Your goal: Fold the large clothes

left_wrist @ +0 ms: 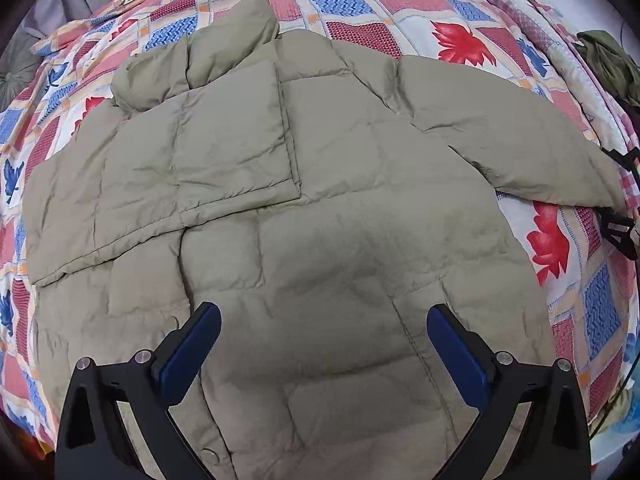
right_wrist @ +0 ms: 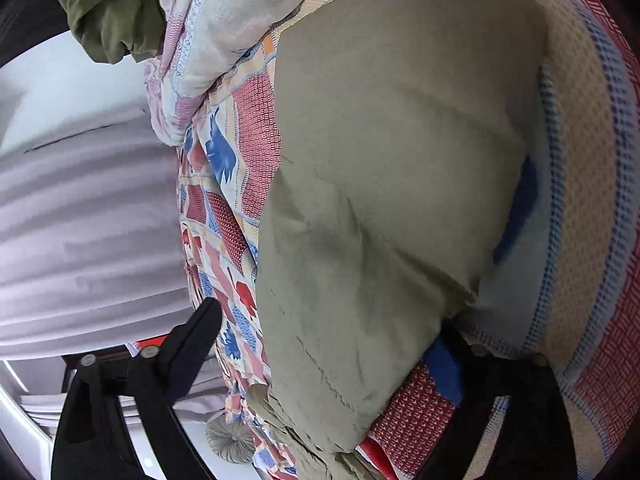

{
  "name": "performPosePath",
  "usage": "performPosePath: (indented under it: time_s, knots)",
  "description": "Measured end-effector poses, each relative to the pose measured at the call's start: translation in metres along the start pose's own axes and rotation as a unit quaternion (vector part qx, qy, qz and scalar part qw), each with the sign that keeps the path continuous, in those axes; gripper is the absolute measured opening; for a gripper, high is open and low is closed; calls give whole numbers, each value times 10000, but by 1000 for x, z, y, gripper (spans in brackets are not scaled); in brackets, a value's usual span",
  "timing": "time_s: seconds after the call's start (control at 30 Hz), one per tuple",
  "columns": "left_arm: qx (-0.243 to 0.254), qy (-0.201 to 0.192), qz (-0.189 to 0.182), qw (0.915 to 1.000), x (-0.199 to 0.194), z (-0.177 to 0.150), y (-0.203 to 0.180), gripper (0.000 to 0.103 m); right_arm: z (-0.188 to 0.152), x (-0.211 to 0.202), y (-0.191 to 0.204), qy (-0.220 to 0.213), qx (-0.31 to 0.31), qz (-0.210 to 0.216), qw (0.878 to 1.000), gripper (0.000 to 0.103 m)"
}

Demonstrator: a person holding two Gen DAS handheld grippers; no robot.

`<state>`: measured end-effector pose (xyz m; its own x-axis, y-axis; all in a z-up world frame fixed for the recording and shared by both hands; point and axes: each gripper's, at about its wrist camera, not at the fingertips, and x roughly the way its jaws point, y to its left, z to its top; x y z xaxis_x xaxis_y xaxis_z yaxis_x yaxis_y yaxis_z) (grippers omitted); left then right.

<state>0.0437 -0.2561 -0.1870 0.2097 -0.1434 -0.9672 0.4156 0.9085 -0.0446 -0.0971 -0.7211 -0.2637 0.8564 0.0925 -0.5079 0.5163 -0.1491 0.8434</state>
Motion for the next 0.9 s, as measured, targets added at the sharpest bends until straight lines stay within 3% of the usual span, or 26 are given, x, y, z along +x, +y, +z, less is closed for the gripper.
performPosePath:
  time_s: [0.03, 0.07, 0.1, 0.17, 0.37, 0.53, 0.7, 0.9]
  knots:
    - [-21, 14, -30, 10000, 0, 1, 1, 103, 2, 1, -1, 33, 40, -40, 10000, 73]
    - [-46, 2, -52, 10000, -1, 1, 3, 103, 3, 5, -2, 100, 114, -70, 9999, 59]
    - [-61, -23, -47, 10000, -2, 2, 4, 103, 4, 7, -2, 174, 151, -40, 9997, 35]
    - [-89, -91, -23, 9999, -5, 3, 8, 103, 3, 11, 2, 262, 86, -81, 9996, 11]
    - [-238, -301, 31, 9993, -18, 7, 38, 103, -23, 16, 56, 493, -817, 448, 9944, 9]
    - [-449, -532, 156, 9975, -30, 4, 80, 103, -74, 33, 122, 926, -1956, 605, 9744, 9]
    - [-709, -649, 309, 9949, -36, -3, 131, 103, -164, 71, 179, 1397, -3096, 449, 9395, 9]
    - [-1080, -756, 460, 9902, -41, -14, 195, 103, -304, 126, 205, 1945, -4504, 136, 8713, 9]
